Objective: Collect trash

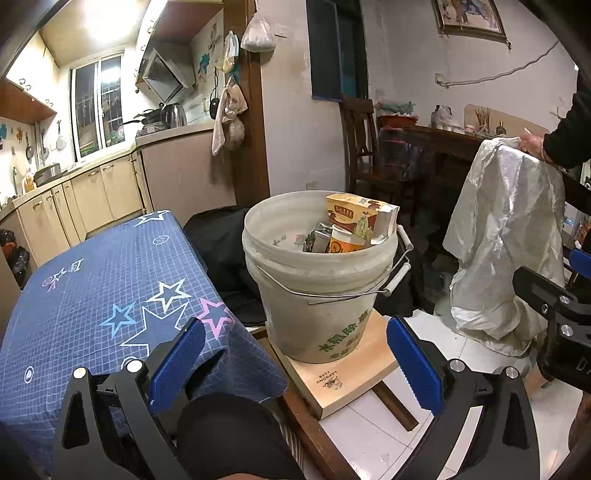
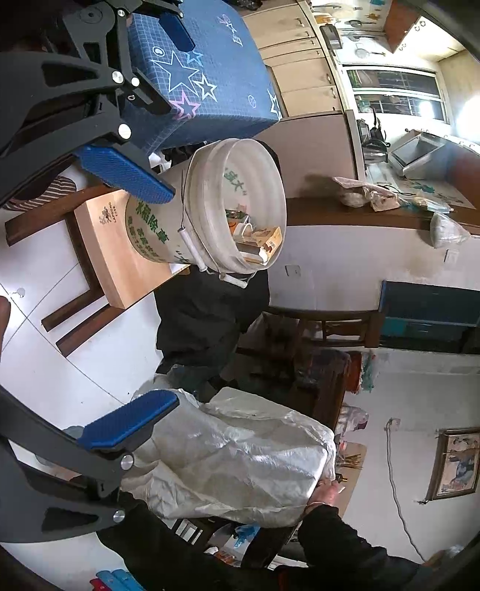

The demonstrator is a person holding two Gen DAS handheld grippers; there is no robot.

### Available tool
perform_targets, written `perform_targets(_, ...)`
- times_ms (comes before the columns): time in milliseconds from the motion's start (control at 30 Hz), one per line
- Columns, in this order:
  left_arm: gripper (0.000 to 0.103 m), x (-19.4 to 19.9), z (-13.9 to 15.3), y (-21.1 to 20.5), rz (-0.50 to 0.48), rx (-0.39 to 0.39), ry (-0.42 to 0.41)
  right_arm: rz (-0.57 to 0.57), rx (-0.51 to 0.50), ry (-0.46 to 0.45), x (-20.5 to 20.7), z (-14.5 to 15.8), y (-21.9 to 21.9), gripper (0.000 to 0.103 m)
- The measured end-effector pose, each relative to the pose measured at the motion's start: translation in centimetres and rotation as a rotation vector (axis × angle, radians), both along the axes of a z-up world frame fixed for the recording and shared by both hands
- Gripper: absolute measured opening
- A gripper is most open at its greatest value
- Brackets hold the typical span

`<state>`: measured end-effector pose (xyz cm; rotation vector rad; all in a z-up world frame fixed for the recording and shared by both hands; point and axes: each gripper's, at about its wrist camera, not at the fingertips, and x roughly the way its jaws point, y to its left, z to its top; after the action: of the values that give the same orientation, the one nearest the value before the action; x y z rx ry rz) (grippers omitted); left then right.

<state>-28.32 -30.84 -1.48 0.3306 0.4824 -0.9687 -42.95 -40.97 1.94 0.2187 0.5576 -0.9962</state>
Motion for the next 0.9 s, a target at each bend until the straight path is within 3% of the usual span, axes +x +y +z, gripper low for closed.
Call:
perform_targets(300, 0.098, -0.06, -0.30, -0.27, -0.011, 0.009, 0.013, -0.007, 0.005, -0.007, -0.05, -0.11, -0.21, 0.098)
perform_targets(700, 0.098, -0.56, 0.15, 0.07, -0.012, -0.019, -0.029, -0.008, 0.011, -0.013, 0.06, -0.21, -0.23, 0.098)
perform_targets(900, 0.098, 0.06, -0.14, -0.09, 0.002, 0.005, 0.010, -0.007, 0.011, -0.021, 0.08, -0.17, -0.18, 0.098)
